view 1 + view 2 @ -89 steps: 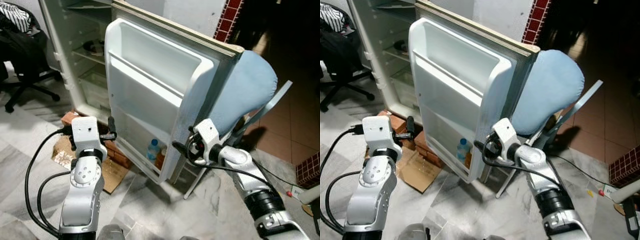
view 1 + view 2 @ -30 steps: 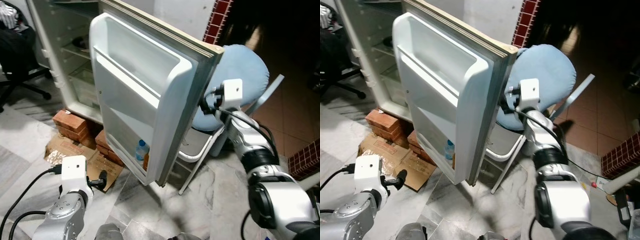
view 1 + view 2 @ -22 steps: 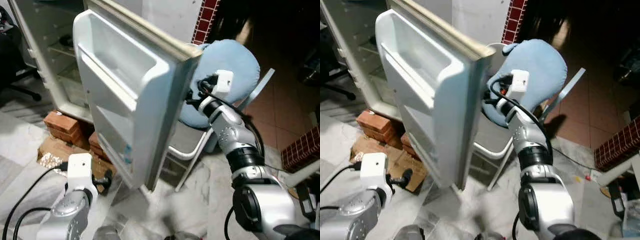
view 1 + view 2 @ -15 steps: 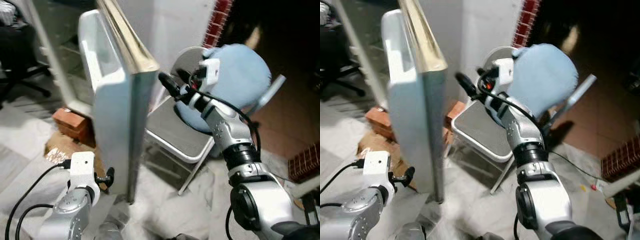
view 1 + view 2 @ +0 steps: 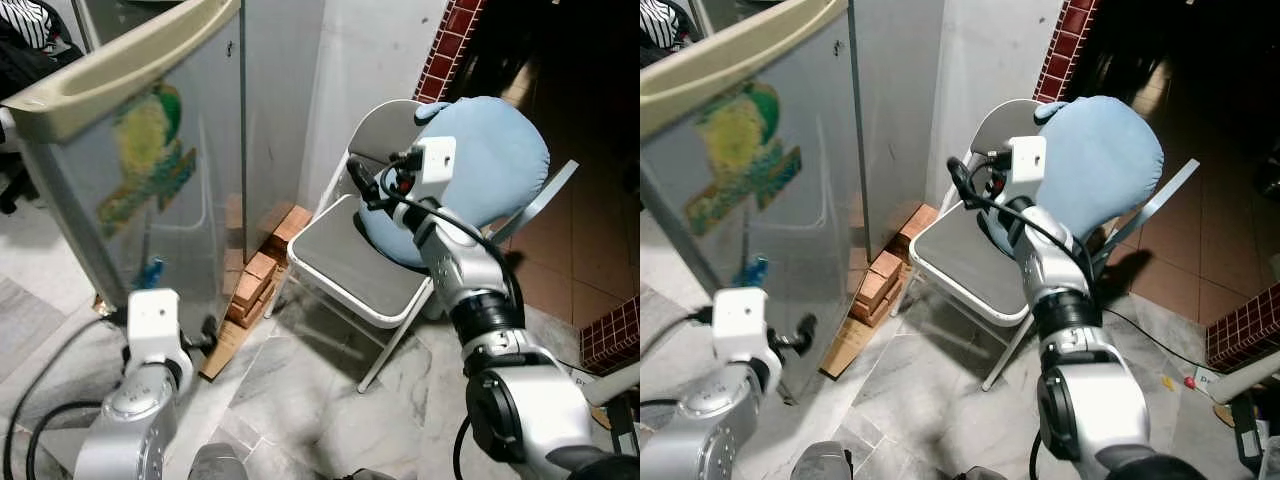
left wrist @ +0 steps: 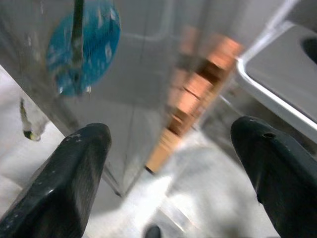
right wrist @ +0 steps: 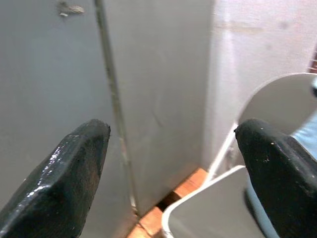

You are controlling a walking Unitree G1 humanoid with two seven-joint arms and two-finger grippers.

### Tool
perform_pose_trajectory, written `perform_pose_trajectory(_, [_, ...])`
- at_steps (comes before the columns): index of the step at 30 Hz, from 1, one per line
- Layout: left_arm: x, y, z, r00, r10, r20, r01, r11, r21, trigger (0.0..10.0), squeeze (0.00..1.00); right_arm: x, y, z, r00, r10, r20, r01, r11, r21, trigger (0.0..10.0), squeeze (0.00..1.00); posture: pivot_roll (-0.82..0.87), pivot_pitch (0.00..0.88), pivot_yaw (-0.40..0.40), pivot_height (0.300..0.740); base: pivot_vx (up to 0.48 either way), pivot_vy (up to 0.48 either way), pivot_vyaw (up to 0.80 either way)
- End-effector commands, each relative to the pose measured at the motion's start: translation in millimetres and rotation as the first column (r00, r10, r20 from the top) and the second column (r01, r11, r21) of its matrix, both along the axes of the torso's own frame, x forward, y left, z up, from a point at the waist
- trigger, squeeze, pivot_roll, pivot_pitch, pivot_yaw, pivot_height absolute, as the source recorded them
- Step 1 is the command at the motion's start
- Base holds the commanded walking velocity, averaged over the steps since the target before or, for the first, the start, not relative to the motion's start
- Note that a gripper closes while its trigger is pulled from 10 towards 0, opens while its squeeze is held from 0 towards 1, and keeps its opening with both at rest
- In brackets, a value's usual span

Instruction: Restocking fridge

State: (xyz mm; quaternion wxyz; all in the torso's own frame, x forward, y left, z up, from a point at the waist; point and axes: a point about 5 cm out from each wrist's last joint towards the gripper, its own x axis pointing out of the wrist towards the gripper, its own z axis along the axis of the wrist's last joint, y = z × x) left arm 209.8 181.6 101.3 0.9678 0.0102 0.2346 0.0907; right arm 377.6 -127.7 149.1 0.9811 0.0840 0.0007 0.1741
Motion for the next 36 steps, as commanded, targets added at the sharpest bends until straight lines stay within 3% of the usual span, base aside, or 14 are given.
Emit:
perform_pose_trajectory(1, [3.6,1.9,3,0.999,0.020,0.031,-0.021,0.999,0.039,10.0,0.00,-3.3,-15.2,-5,0.996,-0.093,0.008,0.093,0.996,-0.014,10.0,0.00,0.18,0.000,-0.112,0.740,0.000,0.000,0.00])
perform_pose_trajectory(7, [18.6,0.6,13,0.988,-0.041,0.147,0.020,0.990,0.137,10.0,0.00,-14.8,-28.6,-24,0.983,-0.185,-0.016,0.184,0.981,-0.055,10.0,0.00,0.15,0.000,-0.100,0.740,0.000,0.346,0.00])
perform_pose_trajectory(13, [40.7,-10.1,17,0.979,-0.025,0.201,0.002,0.994,0.111,10.0,0.00,-17.9,-25.9,-35,0.969,-0.244,-0.028,0.242,0.967,-0.080,10.0,0.00,0.13,0.000,-0.091,0.740,0.000,0.480,0.00])
perform_pose_trajectory(19, [44.3,-5.1,18,0.976,-0.003,0.219,-0.023,0.994,0.112,10.0,0.00,-18.7,-25.5,-34,0.968,-0.250,-0.022,0.247,0.965,-0.084,10.0,0.00,0.13,0.000,-0.095,0.740,0.000,0.480,0.00])
perform_pose_trajectory(23, [53.2,12.8,26,0.964,0.027,0.266,-0.065,0.989,0.135,10.0,0.00,-22.8,-28.0,-37,0.965,-0.261,-0.026,0.258,0.962,-0.092,10.0,0.00,0.13,0.000,-0.099,0.740,0.000,0.480,-0.11])
perform_pose_trajectory(36, [60.1,15.1,26,0.947,0.043,0.318,-0.077,0.992,0.096,10.0,0.00,-30.6,-26.1,-43,0.964,-0.267,-0.023,0.263,0.960,-0.096,10.0,0.00,0.12,0.000,-0.096,0.740,0.000,0.480,-0.62])
